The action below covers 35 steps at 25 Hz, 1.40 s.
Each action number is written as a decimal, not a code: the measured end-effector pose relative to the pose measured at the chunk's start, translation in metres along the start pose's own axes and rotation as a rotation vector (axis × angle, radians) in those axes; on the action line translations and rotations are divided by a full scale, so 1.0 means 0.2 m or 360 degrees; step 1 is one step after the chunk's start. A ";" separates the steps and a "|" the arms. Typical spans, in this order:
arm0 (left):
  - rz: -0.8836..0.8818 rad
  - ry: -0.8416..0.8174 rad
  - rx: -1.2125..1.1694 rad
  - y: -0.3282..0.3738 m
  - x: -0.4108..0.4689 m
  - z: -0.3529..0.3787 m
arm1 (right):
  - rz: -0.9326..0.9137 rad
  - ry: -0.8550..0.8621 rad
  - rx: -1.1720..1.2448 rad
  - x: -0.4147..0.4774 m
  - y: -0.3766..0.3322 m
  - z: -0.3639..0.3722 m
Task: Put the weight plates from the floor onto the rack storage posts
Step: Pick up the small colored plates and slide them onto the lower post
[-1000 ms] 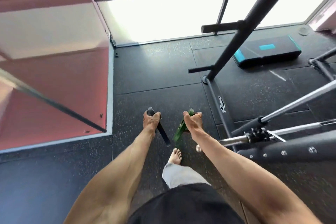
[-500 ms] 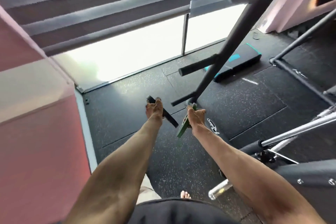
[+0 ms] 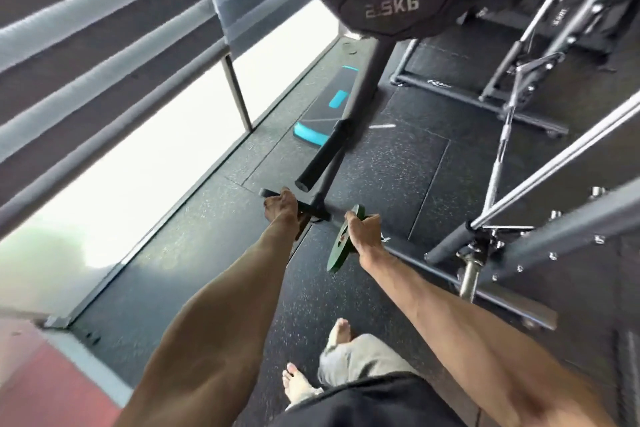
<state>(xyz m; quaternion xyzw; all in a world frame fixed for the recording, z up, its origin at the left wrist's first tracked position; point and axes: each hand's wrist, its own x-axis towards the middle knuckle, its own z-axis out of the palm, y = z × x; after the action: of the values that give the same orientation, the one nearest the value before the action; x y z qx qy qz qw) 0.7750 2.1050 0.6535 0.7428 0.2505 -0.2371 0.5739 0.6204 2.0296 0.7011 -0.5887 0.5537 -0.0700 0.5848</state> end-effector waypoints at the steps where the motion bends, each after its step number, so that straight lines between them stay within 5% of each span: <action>1: 0.0010 -0.0024 0.0059 0.05 0.00 0.00 | 0.0012 0.0032 0.0025 0.04 -0.01 0.03; 9: -0.0084 -0.0333 0.0306 0.40 -0.06 0.06 | 0.0140 0.0052 0.0215 0.29 -0.18 0.18; 17: -0.0204 -0.0252 0.0453 0.49 0.05 0.09 | 0.0238 0.0054 0.0076 0.43 -0.21 0.26; 28: -0.0421 -0.0582 0.0472 0.50 0.27 0.07 | 0.0850 -0.0075 0.0266 0.43 -0.16 0.38; 35: -0.0443 -0.0733 0.0501 0.58 0.32 0.04 | 0.0734 -0.0011 0.0340 0.39 -0.18 0.44</action>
<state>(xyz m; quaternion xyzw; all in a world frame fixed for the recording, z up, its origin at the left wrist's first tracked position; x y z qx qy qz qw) 0.8975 2.0782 0.6969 0.7079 0.1735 -0.5112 0.4555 0.7346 2.0156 0.6584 -0.3818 0.6608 0.0093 0.6461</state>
